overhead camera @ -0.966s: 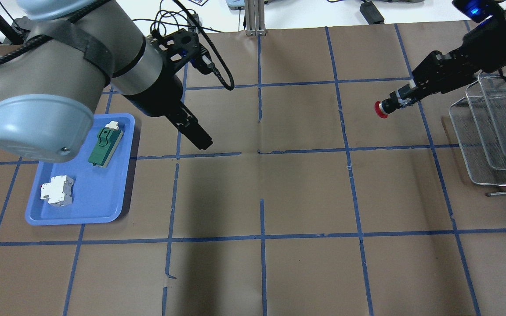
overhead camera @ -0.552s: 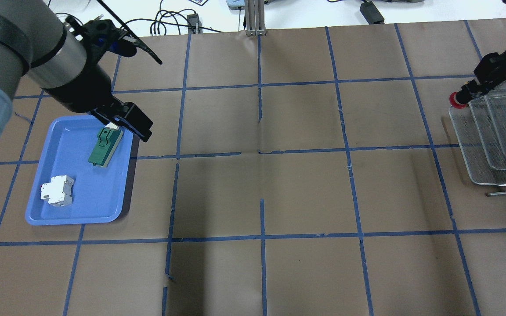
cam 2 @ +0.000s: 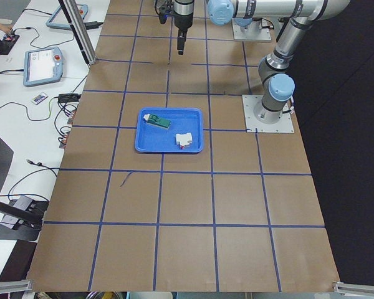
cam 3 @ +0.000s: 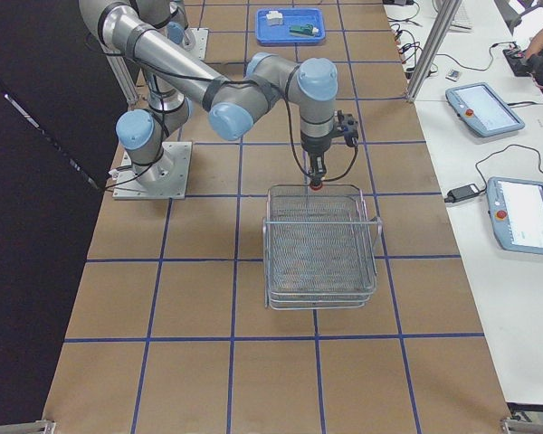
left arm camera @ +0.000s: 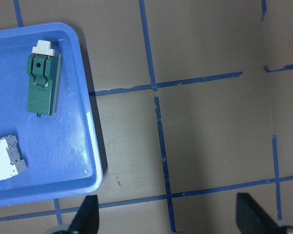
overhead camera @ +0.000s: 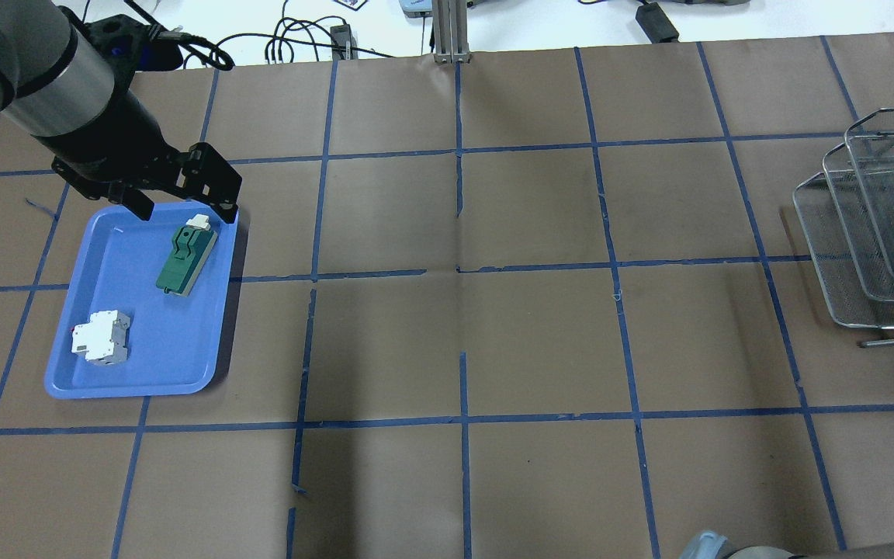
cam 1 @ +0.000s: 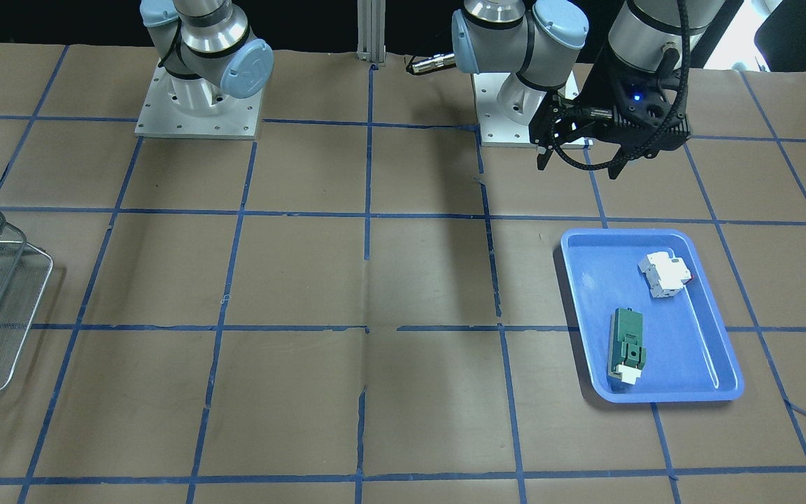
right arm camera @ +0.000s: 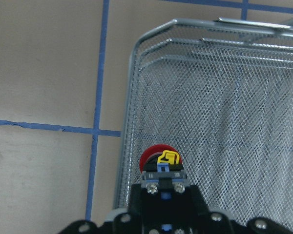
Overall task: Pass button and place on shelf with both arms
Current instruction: 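Lower the button onto the wire rack with right gripper while left arm retracts, then release the button on the rack and withdraw the right gripper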
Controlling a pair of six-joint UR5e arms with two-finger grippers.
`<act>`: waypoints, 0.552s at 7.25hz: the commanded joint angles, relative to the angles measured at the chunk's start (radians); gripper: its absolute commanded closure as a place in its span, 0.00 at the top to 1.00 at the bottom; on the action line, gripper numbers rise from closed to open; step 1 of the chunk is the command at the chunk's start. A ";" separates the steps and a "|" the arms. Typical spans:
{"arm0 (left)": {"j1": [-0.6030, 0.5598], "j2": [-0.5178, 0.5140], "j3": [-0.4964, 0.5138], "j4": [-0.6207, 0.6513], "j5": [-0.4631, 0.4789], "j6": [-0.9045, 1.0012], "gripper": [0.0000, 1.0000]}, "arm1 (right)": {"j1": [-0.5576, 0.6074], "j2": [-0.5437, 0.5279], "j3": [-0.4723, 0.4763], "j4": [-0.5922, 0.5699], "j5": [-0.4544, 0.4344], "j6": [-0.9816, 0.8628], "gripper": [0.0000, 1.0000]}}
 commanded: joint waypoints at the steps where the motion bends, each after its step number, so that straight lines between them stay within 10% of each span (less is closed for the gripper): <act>1: -0.031 -0.043 0.076 -0.024 0.029 -0.085 1.00 | -0.009 0.020 0.001 0.003 -0.002 -0.039 0.25; 4: -0.034 -0.056 0.087 -0.032 0.035 -0.101 1.00 | -0.009 0.026 -0.009 0.007 0.007 -0.039 0.86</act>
